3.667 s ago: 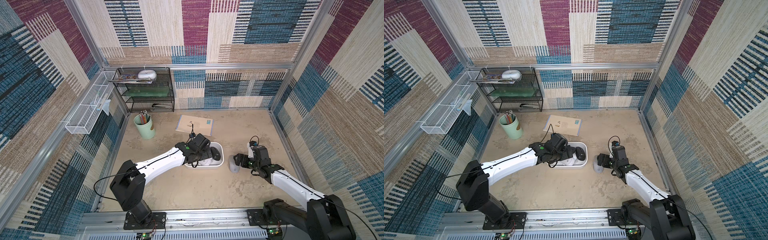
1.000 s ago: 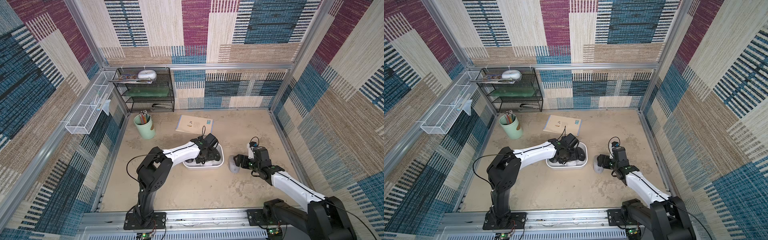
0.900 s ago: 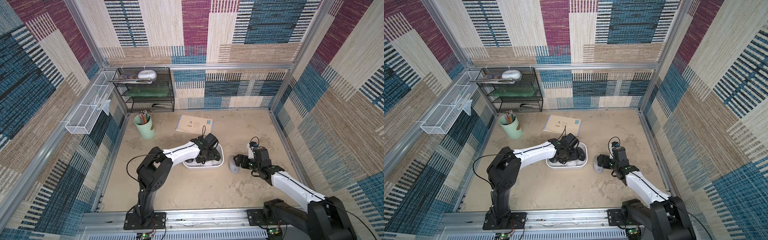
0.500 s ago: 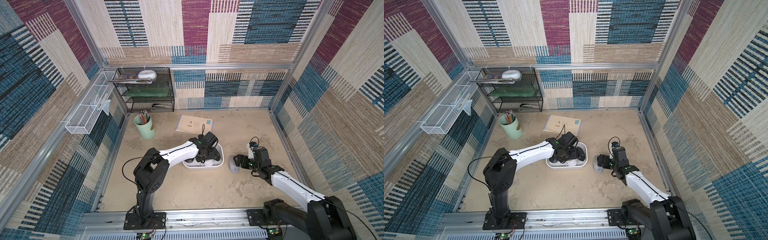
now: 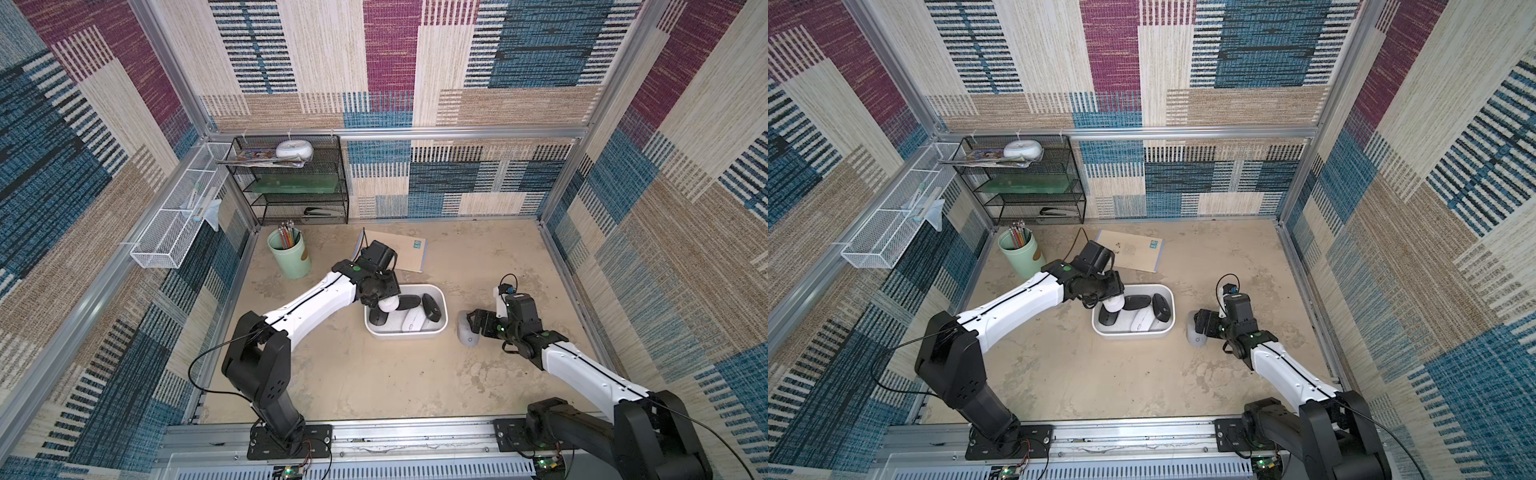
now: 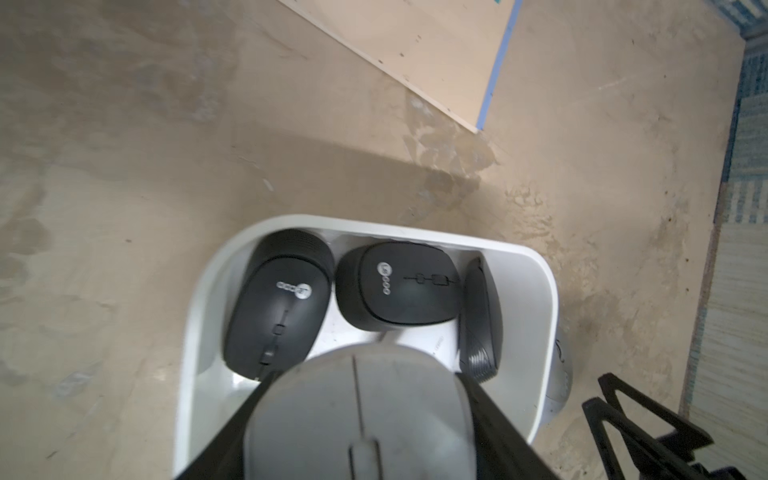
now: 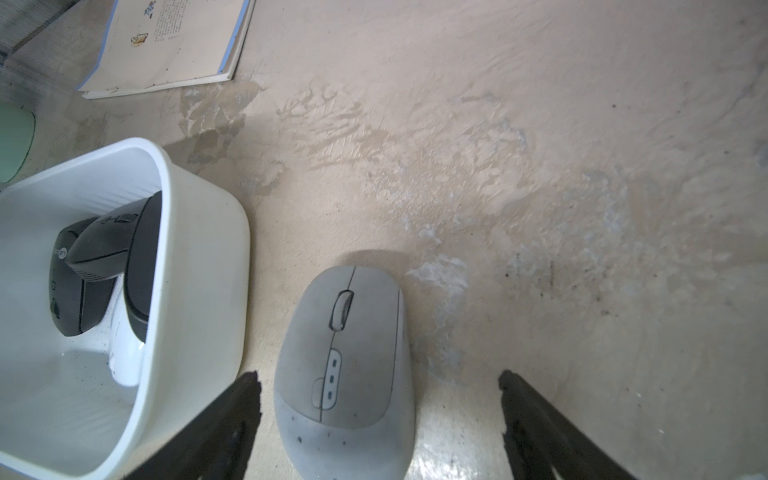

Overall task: Take out the mouse from the storage box
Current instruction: Pick up the mouse from the storage box, then place the mouse at the center of the board.

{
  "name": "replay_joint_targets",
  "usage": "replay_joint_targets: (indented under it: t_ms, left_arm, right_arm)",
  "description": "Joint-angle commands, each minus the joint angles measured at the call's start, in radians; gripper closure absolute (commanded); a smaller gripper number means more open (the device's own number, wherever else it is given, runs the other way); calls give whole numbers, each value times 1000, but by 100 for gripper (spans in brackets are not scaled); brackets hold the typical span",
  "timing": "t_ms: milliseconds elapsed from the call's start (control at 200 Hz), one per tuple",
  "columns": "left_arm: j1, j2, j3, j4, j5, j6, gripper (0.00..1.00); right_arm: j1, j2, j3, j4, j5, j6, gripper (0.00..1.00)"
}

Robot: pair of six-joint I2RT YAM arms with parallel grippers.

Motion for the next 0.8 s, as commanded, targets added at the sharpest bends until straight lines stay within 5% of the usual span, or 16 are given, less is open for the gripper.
replay_joint_targets:
  t_ms: [0,311,791]
  left_arm:
    - [75,-37,-40,-55,-3,64,48]
    - [268,4,-159,10,39,117,48]
    - [310,157,-191,89,88,134,39]
  right_arm:
    - [0,1,9,21,-1,-3,8]
    - [1,10,12,22,-3,-4,8]
    - [0,18,16,22,-1,-6,7]
